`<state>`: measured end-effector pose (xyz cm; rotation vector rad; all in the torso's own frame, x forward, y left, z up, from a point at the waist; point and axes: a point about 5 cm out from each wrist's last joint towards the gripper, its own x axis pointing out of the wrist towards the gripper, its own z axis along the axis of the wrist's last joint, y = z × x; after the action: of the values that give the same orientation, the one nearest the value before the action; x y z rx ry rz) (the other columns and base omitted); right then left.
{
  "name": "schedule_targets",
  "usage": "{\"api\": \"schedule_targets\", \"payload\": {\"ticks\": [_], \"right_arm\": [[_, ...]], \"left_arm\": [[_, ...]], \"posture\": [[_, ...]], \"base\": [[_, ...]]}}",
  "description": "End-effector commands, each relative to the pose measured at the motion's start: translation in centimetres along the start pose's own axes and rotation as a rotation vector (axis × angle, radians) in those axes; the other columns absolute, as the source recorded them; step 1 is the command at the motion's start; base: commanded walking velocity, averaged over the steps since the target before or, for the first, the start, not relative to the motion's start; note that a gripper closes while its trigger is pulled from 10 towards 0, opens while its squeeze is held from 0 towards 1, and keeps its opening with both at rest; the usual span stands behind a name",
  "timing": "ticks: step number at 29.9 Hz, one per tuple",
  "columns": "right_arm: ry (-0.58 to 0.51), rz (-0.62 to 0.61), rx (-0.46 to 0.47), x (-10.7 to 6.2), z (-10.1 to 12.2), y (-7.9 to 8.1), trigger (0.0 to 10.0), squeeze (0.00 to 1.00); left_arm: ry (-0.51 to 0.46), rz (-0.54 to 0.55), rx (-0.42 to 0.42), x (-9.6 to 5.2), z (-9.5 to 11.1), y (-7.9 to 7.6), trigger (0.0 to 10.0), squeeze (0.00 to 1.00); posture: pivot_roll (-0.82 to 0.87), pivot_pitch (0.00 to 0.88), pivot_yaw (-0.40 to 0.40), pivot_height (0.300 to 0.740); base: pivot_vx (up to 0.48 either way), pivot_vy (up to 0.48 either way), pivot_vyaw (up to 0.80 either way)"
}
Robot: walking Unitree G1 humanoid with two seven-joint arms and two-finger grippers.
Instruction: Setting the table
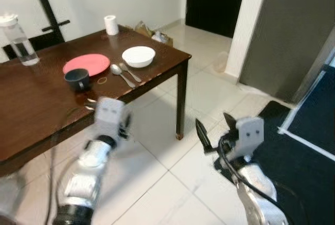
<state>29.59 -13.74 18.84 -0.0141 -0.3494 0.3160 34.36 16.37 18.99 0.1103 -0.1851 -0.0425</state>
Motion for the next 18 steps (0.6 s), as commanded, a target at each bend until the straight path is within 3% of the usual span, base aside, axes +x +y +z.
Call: {"api": "schedule_targets", "payload": {"ticks": [1,6,18], "right_arm": [[-0.004,-0.009,0.018,0.0,0.4,-0.1,10.0,0.0],[0.013,-0.017,0.032,-0.1,0.4,-0.5,10.0,0.0],[0.048,-0.058,0.053,-0.1,0.0,-1.3,10.0,0.0]], "left_arm": [[0.007,0.009,-0.003,-0.3,-0.2,0.2,10.0,0.0],[0.003,0.02,-0.023,-0.4,-0.2,-0.2,10.0,0.0],[-0.022,-0.014,-0.021,0.1,0.4,-1.1,10.0,0.0]], "posture": [[0.03,0.082,0.099,0.74],[0.02,0.085,0.061,0.74],[0.02,0.071,0.083,0.74]], "base": [[0.0,0.0,0.79],[0.0,0.0,0.79],[0.0,0.0,0.78]]}}
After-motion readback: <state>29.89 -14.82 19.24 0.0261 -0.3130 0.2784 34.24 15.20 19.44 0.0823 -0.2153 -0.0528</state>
